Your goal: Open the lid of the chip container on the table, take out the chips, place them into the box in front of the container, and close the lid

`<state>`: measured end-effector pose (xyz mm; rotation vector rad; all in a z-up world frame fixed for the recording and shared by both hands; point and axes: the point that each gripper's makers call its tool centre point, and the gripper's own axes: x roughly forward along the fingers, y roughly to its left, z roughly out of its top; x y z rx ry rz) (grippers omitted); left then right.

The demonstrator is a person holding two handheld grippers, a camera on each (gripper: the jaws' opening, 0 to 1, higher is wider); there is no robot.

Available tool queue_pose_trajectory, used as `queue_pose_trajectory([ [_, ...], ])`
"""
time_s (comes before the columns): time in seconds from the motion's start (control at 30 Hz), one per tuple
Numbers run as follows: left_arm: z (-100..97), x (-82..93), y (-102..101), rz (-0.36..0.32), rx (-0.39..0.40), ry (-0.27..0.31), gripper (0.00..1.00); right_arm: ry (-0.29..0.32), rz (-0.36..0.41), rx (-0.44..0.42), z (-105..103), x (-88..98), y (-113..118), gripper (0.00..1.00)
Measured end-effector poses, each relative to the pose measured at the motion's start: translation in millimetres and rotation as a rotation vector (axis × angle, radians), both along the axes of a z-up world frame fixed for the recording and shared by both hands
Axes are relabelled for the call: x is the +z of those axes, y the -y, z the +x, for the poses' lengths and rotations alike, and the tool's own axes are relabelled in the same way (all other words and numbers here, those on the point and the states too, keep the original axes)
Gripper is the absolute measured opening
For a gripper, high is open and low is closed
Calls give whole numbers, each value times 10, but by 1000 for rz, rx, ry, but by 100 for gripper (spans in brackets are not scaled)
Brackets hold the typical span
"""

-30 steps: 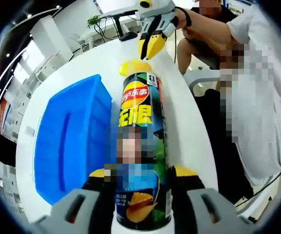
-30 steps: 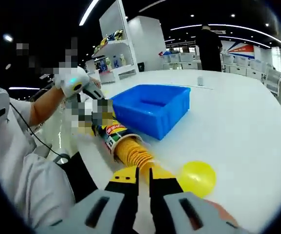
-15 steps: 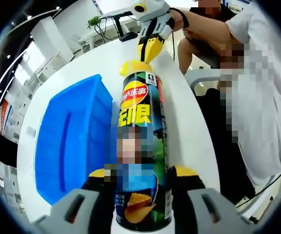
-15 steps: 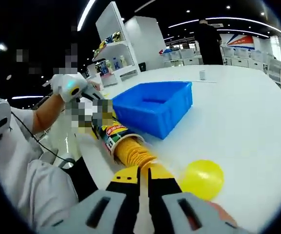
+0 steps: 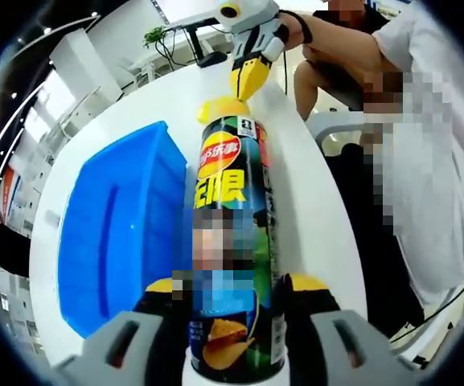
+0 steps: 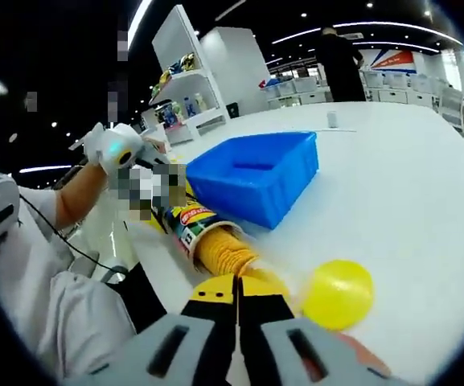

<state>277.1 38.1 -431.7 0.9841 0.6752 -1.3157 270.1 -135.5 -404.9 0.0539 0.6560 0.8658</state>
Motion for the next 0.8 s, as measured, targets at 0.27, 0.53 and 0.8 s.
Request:
queue_pose_trajectory([
  [0.27, 3, -8, 0, 0, 0, 1, 48, -16, 16, -50, -15, 116, 93, 1],
  [0.53, 8, -14, -1, -2, -1, 4, 48, -23, 31, -87, -34, 195, 169, 1],
  [0.8, 10, -19, -4, 3, -1, 9, 48, 7, 29, -103, -56, 351, 271, 1],
])
